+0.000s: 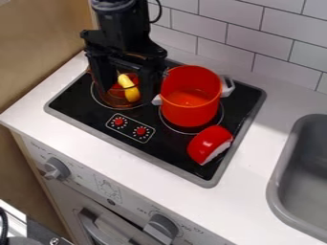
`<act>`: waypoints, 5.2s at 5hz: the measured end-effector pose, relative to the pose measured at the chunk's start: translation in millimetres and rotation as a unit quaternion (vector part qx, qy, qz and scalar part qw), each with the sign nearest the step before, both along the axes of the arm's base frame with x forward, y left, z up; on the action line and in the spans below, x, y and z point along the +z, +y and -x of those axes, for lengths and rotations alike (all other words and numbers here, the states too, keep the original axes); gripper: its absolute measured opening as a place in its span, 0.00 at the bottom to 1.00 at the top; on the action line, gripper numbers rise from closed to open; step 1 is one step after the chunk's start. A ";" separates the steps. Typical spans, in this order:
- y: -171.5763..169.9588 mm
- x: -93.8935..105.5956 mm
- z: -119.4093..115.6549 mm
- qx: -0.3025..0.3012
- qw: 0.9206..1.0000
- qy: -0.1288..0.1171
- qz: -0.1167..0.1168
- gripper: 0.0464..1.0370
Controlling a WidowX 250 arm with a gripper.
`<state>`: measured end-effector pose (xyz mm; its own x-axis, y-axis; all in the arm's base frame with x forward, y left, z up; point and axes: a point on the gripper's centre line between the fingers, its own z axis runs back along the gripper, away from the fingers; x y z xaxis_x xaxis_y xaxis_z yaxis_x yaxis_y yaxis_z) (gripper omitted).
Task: Moved a red item to the left side side of the burner into the copper pot
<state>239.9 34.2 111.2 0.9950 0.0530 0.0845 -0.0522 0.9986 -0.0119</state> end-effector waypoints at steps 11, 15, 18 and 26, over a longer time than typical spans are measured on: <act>-108.6 -77.6 -4.1 -0.105 0.990 -0.062 -0.070 0.96; -106.1 -89.0 -11.2 -0.102 0.988 -0.083 -0.085 0.52; -62.5 -26.9 24.4 -0.092 0.991 0.051 -0.077 0.52; 75.3 -19.8 -59.8 -0.165 0.981 0.014 -0.105 0.88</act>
